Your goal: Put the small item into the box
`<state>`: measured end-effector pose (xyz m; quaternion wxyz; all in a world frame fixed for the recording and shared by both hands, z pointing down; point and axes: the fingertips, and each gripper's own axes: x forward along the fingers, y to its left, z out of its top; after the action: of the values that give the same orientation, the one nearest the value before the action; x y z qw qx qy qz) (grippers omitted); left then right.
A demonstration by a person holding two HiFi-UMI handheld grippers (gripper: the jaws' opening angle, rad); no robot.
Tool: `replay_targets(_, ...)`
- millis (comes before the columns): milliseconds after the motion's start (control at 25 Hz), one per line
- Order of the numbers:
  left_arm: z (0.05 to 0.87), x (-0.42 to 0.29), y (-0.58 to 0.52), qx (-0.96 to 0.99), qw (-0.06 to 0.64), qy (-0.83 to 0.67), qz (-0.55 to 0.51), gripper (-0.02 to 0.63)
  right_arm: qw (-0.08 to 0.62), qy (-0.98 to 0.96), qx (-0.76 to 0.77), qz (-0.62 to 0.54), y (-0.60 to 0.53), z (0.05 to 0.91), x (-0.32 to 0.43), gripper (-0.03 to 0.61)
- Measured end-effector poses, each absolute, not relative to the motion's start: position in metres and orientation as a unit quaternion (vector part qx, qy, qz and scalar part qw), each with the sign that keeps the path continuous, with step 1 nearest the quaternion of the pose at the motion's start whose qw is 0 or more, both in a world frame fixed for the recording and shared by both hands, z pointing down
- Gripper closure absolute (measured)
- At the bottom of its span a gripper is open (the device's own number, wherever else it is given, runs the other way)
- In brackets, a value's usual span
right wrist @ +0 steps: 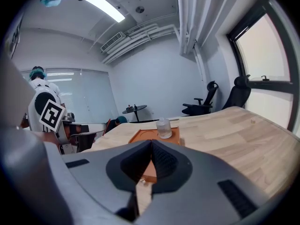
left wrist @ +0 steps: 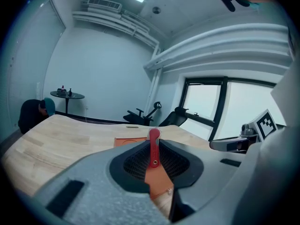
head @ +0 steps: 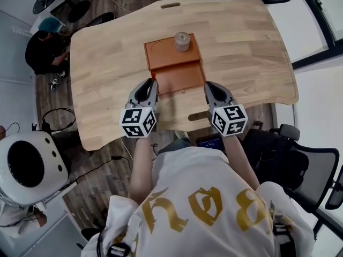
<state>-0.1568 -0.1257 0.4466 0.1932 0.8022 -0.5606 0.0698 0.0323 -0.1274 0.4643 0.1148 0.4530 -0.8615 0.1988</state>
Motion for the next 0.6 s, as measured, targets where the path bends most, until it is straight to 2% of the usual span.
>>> replay_targets(400,0.438,-0.141,-0.156,0.82,0.179,-0.54,0.069,0.554,0.103,-0.851,0.479,0.188,-0.144,0.453,0.046,0.566)
replay_targets(600,0.426,-0.135,-0.161,0.826,0.138,-0.537,0.098,0.554,0.093,-0.855,0.476,0.184,-0.151,0.447,0.043,0.566)
